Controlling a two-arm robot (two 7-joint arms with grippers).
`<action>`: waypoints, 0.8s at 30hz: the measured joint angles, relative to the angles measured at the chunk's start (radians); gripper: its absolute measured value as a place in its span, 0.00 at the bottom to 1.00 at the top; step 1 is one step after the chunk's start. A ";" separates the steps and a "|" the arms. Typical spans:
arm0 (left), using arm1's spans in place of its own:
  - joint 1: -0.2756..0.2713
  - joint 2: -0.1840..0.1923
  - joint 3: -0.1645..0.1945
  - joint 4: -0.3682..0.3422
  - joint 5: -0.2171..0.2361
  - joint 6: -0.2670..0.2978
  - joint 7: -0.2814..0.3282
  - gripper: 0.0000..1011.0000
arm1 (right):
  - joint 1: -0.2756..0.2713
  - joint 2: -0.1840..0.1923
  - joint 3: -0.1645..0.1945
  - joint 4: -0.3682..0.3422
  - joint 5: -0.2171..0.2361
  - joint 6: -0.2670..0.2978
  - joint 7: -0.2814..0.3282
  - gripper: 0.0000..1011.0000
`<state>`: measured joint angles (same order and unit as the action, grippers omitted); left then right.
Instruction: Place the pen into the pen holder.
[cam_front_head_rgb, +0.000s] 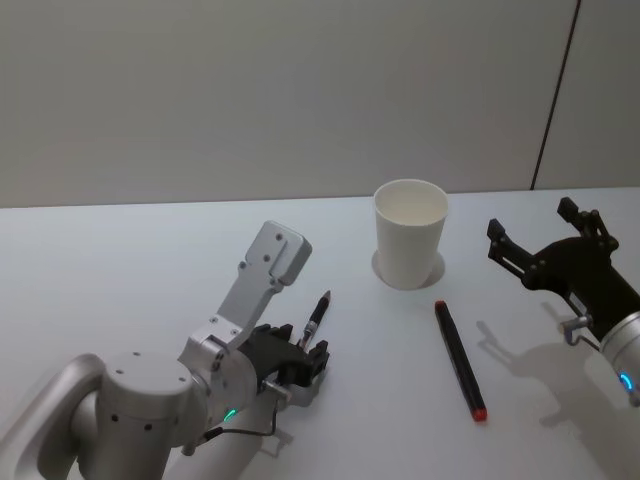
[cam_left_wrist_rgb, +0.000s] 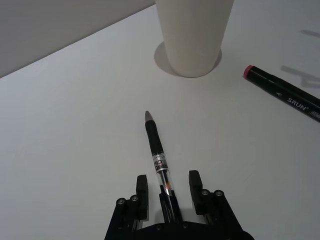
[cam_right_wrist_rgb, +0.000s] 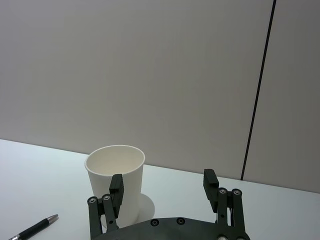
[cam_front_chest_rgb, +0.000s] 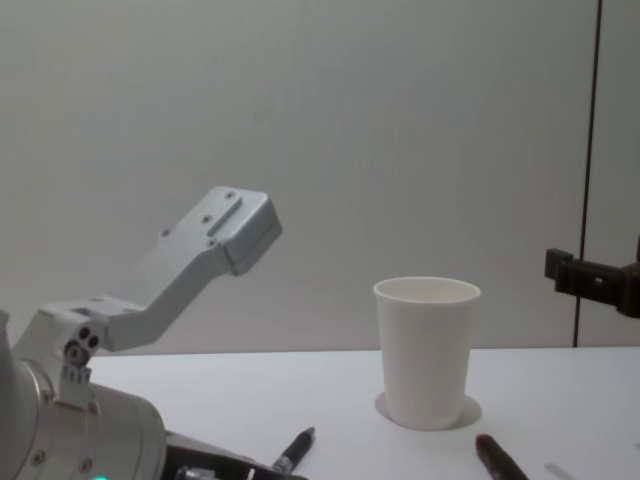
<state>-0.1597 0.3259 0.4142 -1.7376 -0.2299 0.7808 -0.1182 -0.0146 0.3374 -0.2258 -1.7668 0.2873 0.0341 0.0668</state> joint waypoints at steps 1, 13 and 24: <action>0.000 0.001 0.001 0.000 0.004 -0.001 -0.002 0.50 | 0.000 0.000 0.000 0.000 0.000 0.000 0.000 0.99; 0.001 -0.004 -0.003 -0.001 0.000 -0.002 -0.010 0.35 | 0.000 0.000 0.000 0.000 0.000 0.000 0.000 0.99; -0.001 -0.018 -0.023 0.009 -0.048 0.022 0.009 0.28 | 0.000 0.000 0.000 0.000 0.000 0.000 0.000 0.99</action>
<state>-0.1611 0.3078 0.3909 -1.7290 -0.2775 0.8025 -0.1091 -0.0147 0.3374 -0.2258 -1.7668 0.2873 0.0341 0.0668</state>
